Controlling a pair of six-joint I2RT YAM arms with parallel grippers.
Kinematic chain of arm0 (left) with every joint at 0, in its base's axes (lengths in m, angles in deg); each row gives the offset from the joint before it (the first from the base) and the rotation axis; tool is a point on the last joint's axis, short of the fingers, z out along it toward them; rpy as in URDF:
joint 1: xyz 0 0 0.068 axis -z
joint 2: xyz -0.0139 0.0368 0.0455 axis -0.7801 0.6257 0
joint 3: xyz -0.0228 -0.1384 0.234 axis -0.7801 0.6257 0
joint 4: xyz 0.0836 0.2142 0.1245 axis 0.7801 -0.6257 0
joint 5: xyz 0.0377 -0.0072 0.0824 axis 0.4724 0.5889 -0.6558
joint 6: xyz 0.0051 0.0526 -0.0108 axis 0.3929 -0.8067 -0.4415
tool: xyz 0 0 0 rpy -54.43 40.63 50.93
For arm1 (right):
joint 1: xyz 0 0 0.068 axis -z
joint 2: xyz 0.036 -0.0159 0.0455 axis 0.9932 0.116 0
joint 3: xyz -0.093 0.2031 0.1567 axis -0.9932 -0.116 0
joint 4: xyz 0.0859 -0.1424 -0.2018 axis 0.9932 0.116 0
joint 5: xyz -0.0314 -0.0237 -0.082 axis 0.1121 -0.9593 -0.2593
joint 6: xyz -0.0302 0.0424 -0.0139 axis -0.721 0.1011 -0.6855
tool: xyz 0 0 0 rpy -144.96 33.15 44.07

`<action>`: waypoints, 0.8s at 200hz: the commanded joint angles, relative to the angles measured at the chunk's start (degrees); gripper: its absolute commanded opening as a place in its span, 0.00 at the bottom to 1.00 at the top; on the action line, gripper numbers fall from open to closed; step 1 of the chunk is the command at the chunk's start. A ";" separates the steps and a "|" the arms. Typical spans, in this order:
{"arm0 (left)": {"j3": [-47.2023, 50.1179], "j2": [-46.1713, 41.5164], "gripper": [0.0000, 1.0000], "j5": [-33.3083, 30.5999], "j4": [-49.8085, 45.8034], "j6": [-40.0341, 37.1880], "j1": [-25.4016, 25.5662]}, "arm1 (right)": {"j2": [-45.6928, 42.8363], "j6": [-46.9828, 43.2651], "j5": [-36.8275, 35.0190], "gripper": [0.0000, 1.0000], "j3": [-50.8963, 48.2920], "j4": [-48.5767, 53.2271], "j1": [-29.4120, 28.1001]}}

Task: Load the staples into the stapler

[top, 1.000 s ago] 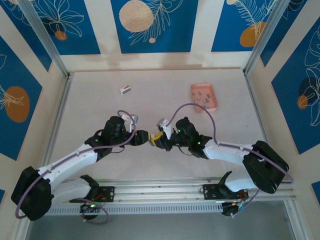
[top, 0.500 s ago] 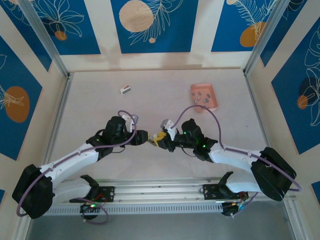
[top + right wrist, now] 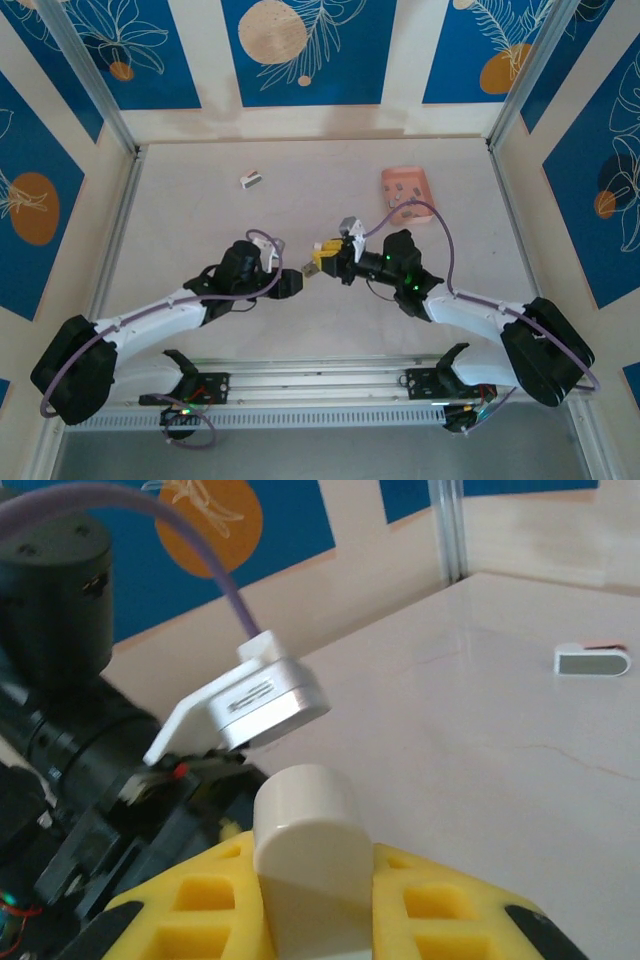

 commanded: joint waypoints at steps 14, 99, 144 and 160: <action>-0.09 -3.65 0.56 -0.61 -0.54 -3.29 1.08 | -0.57 3.63 3.21 0.00 -0.76 -4.66 3.20; 2.98 -23.04 0.65 13.10 1.21 -42.26 1.09 | -5.60 -9.03 27.30 0.00 2.73 12.33 10.86; -2.23 -16.03 0.66 17.64 -4.76 -49.33 1.17 | -4.19 -12.32 31.73 0.00 6.24 16.12 8.77; -3.55 -12.22 0.64 18.78 -4.29 -49.19 1.50 | -3.10 -12.54 32.80 0.00 7.16 16.35 7.86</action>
